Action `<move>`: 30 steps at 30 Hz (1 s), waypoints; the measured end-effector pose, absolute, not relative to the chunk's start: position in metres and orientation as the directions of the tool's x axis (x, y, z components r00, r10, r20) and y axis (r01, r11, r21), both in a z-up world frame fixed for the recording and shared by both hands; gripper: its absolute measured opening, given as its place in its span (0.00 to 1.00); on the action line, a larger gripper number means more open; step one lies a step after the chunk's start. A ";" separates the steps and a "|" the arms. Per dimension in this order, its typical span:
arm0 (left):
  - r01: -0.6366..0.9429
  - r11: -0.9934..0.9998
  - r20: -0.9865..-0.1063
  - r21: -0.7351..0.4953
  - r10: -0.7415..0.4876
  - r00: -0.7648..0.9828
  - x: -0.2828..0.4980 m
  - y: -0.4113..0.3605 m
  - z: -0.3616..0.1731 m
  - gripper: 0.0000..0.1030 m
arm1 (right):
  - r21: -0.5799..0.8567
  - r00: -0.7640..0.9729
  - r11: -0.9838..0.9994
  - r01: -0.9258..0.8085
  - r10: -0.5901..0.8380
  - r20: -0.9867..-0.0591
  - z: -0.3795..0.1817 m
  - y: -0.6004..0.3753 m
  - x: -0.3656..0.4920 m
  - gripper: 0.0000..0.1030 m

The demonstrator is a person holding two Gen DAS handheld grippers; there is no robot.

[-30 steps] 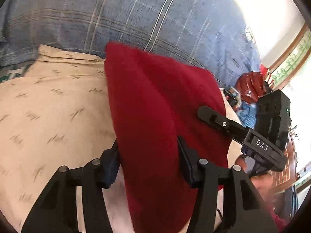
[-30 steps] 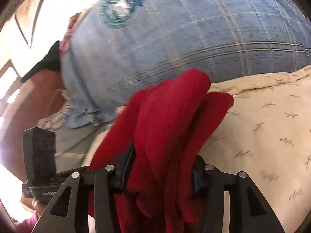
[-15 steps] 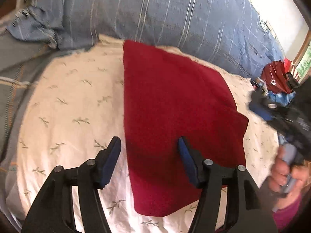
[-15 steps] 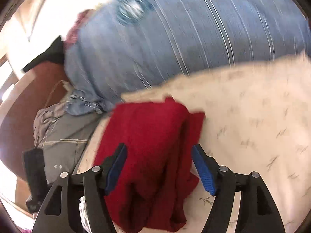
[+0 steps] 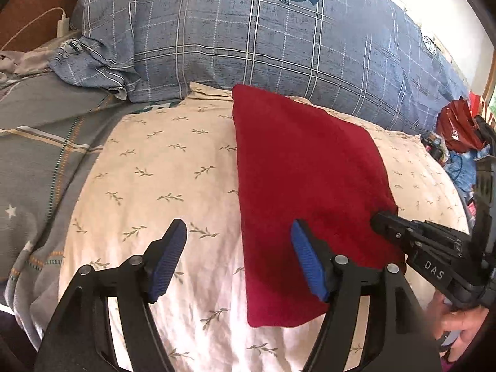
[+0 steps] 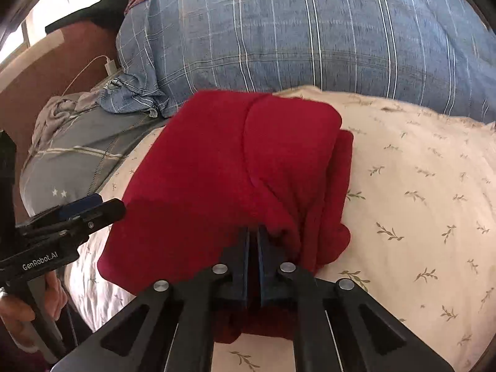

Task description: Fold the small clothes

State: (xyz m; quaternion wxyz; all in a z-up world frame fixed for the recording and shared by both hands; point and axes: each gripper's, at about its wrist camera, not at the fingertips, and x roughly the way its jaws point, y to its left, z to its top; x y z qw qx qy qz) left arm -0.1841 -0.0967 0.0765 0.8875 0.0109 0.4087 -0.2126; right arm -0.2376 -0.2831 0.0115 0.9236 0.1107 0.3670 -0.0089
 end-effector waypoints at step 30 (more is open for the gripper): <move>0.317 0.946 -0.627 -0.071 -0.290 0.723 -0.215 -0.073 0.115 0.72 | 0.173 0.857 0.973 0.156 -0.046 -0.512 0.066 -0.245 -0.284 0.93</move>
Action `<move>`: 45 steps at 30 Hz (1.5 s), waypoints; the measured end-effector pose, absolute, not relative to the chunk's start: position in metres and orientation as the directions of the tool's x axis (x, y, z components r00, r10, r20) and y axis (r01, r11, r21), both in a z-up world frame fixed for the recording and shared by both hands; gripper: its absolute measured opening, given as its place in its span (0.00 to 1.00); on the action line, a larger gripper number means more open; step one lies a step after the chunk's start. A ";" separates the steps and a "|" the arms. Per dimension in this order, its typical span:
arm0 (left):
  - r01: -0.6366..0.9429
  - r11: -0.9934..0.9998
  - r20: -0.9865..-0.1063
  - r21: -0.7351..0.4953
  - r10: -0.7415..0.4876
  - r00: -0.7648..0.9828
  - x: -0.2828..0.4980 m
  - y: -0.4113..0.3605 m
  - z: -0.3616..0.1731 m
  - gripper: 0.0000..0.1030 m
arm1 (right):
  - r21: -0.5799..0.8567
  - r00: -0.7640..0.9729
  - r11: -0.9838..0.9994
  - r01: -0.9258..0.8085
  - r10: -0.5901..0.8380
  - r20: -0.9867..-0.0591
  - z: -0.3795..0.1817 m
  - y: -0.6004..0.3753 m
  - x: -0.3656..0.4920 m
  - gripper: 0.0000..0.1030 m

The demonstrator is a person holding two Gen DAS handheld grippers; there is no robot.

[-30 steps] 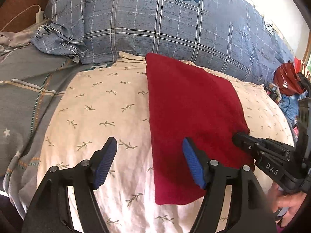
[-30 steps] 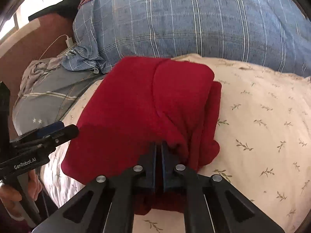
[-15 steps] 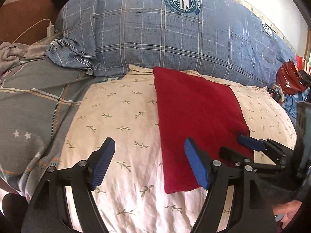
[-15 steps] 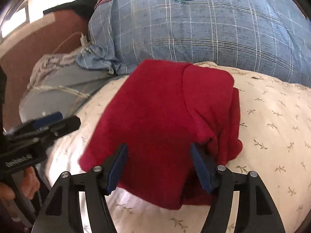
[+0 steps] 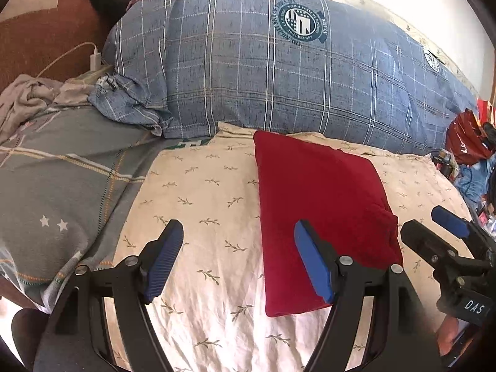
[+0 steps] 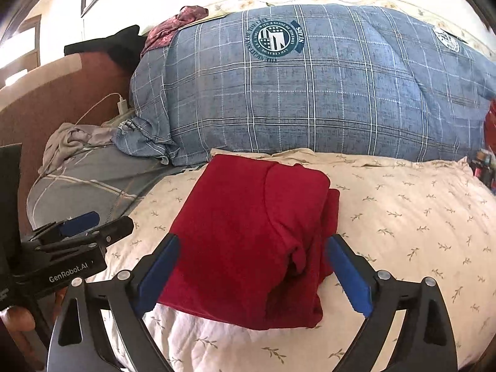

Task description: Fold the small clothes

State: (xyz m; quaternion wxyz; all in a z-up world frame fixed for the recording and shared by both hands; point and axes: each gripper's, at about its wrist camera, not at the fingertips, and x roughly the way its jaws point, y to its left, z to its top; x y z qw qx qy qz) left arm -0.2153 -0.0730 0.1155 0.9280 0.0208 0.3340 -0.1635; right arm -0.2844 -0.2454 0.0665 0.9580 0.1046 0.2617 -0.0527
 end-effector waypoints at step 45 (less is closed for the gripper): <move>0.317 0.947 -0.615 -0.044 -0.276 0.739 -0.217 -0.072 0.111 0.79 | 0.190 0.826 0.962 0.196 -0.058 -0.560 0.053 -0.252 -0.283 0.93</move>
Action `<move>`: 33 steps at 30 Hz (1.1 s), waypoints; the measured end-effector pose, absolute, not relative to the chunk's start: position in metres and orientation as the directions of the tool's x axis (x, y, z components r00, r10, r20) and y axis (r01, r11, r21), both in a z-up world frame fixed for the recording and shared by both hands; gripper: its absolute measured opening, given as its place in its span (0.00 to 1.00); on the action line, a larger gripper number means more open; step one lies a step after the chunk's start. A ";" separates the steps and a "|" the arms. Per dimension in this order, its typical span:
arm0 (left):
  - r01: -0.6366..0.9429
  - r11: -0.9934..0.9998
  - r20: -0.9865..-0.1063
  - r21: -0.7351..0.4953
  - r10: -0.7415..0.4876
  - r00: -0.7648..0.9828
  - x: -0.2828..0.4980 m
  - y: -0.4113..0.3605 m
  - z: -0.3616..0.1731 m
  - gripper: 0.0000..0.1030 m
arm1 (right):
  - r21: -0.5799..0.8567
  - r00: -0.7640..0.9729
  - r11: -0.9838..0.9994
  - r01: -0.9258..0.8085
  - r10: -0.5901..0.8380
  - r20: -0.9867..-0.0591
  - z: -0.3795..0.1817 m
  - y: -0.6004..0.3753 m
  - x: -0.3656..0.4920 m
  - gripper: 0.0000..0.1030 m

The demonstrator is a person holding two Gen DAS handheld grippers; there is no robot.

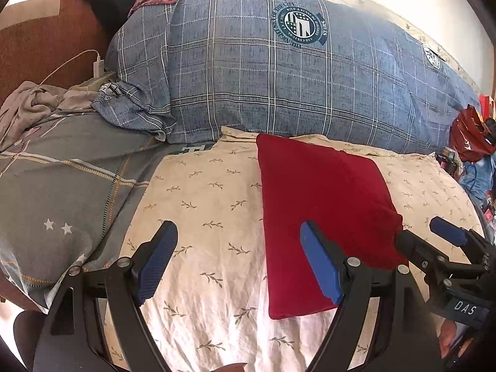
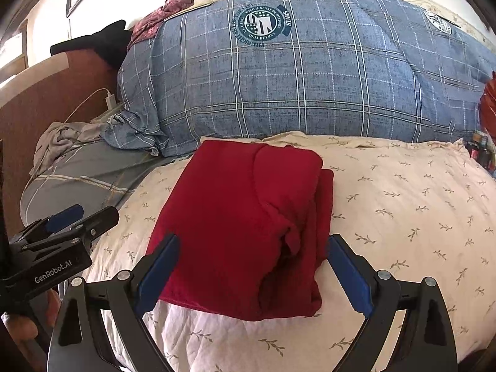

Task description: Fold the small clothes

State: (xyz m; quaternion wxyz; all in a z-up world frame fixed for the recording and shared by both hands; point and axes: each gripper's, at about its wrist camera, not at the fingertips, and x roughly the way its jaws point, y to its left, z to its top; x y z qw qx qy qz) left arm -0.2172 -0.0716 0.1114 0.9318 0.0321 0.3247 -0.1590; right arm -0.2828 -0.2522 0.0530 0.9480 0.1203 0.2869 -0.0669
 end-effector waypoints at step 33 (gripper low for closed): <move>0.322 0.946 -0.627 -0.044 -0.278 0.728 -0.209 -0.073 0.102 0.79 | 0.187 0.811 0.967 0.170 -0.029 -0.585 0.042 -0.243 -0.271 0.93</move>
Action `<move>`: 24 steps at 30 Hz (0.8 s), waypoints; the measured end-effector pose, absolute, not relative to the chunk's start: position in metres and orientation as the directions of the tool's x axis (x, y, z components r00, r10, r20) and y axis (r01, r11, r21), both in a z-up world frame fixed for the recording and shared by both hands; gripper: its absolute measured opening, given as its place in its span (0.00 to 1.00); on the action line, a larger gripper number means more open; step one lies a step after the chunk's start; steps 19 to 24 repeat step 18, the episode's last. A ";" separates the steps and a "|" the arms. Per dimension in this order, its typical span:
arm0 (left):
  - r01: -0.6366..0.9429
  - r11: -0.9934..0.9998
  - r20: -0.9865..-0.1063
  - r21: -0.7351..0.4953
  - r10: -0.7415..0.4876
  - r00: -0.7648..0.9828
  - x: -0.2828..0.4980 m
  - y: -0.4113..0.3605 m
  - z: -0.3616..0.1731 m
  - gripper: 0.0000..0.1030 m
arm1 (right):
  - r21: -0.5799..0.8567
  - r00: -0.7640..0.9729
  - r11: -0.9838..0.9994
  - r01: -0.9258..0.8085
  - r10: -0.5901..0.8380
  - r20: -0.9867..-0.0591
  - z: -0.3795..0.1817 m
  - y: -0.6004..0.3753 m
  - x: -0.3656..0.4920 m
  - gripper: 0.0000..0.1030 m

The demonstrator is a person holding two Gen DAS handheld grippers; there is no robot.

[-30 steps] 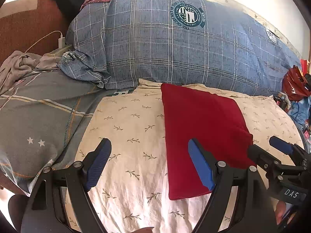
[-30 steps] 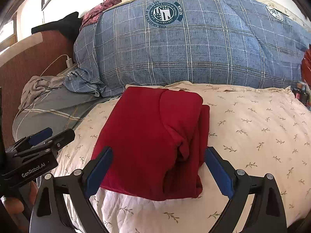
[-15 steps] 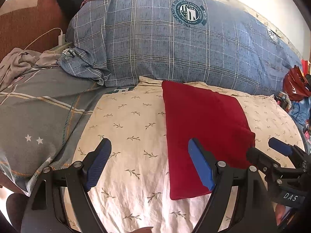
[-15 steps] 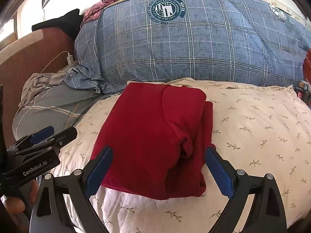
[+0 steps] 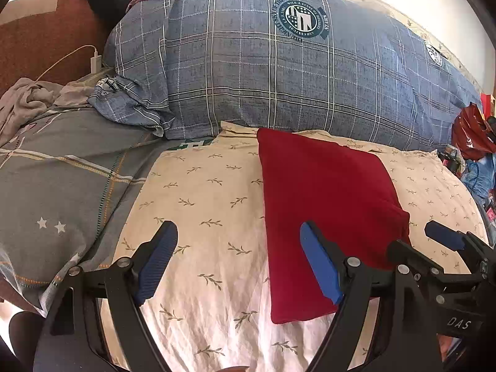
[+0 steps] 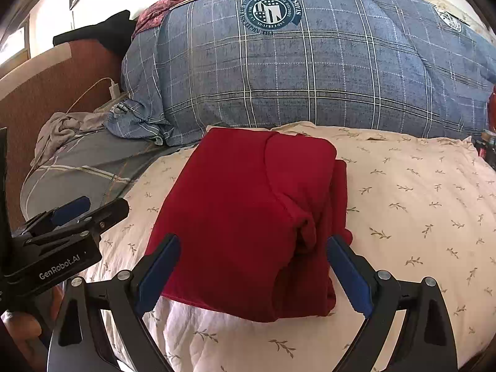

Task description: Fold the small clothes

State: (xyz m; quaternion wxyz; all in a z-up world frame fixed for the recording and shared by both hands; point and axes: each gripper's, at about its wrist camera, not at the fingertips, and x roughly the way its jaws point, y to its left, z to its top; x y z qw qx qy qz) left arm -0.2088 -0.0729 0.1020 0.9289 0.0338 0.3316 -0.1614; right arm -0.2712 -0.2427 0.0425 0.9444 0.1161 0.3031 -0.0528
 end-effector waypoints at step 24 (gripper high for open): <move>0.318 0.947 -0.648 -0.048 -0.272 0.711 -0.186 -0.073 0.087 0.79 | 0.191 0.789 0.960 0.206 -0.047 -0.613 0.032 -0.263 -0.258 0.93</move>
